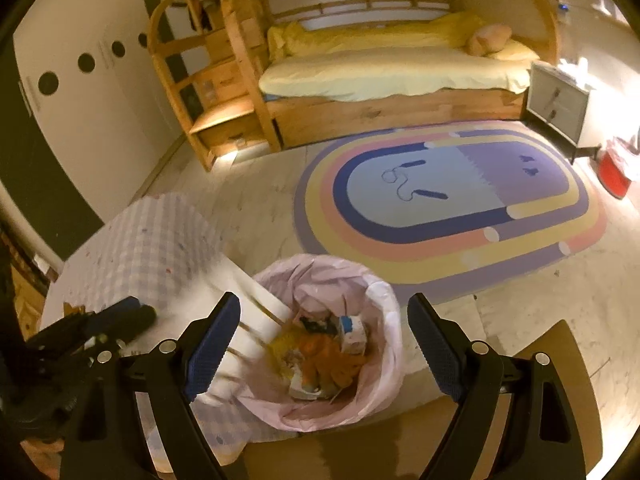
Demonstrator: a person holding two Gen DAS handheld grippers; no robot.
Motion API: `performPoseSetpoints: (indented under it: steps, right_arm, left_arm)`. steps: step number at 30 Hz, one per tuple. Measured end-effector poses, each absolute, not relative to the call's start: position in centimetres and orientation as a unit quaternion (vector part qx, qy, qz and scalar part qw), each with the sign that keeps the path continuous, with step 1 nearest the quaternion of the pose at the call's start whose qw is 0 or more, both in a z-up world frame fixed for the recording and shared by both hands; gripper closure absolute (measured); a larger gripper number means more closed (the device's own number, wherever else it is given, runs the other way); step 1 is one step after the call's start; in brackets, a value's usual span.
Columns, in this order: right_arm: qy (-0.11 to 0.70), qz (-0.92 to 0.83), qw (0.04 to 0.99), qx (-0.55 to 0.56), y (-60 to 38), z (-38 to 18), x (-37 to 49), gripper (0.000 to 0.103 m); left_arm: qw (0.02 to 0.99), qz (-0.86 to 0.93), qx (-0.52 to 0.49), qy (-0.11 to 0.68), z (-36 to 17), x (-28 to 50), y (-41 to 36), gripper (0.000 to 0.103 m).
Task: Collect trash
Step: 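Drop the green packet into the bin with the right gripper while the left gripper drops the towel, then move both grippers back over the table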
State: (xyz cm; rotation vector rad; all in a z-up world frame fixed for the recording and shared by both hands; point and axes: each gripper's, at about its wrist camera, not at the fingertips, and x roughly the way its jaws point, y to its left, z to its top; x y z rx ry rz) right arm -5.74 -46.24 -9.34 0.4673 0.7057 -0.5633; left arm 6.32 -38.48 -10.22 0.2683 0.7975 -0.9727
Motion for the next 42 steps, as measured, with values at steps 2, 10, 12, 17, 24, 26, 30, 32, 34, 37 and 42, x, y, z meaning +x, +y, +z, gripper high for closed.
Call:
performPoseSetpoints:
  steps: [2,10,12,17,24,26,30,32,34,37,42]
  right_arm:
    - [0.335,-0.270,0.874,0.224,-46.2,-9.1,-6.0,0.018]
    - [0.332,-0.247,0.884,0.218,-43.5,-8.4,-5.6,0.018]
    - [0.331,-0.235,0.889,0.214,-42.1,-8.1,-5.2,0.018]
    - [0.330,-0.200,0.901,0.198,-38.3,-7.1,-3.9,0.018]
    - [0.345,-0.120,0.920,0.146,-30.6,-6.9,-0.2,0.018]
    - [0.350,-0.099,0.922,0.131,-28.7,-7.0,1.0,0.018]
    - [0.362,-0.052,0.926,0.100,-24.5,-7.7,3.4,0.018]
    - [0.367,-0.035,0.926,0.086,-22.9,-8.2,4.4,0.019]
    - [0.372,-0.012,0.926,0.069,-21.0,-8.8,5.6,0.025]
    - [0.383,0.010,0.922,0.051,-19.1,-9.8,7.2,0.045]
    - [0.399,0.028,0.915,0.045,-17.9,-11.0,9.8,0.048]
  left_arm:
    - [0.804,-0.449,0.125,0.369,-10.0,6.3,-37.9,0.048]
    - [0.839,-0.397,0.120,0.353,-8.4,6.2,-31.4,0.046]
    - [0.848,-0.379,0.117,0.352,-8.1,6.1,-29.2,0.043]
    - [0.874,-0.326,0.110,0.342,-7.0,6.5,-23.7,0.038]
    - [0.906,-0.239,0.100,0.333,-6.2,7.4,-15.6,0.034]
    - [0.912,-0.214,0.099,0.335,-6.4,7.7,-13.2,0.032]
    - [0.918,-0.166,0.088,0.348,-7.2,8.5,-8.8,0.028]
    - [0.918,-0.146,0.079,0.359,-7.8,9.0,-7.0,0.024]
    - [0.918,-0.129,0.072,0.368,-8.3,9.2,-5.6,0.023]
    - [0.917,-0.108,0.061,0.380,-9.0,9.7,-3.5,0.019]
    - [0.914,-0.095,0.052,0.392,-9.7,10.6,-2.1,0.019]
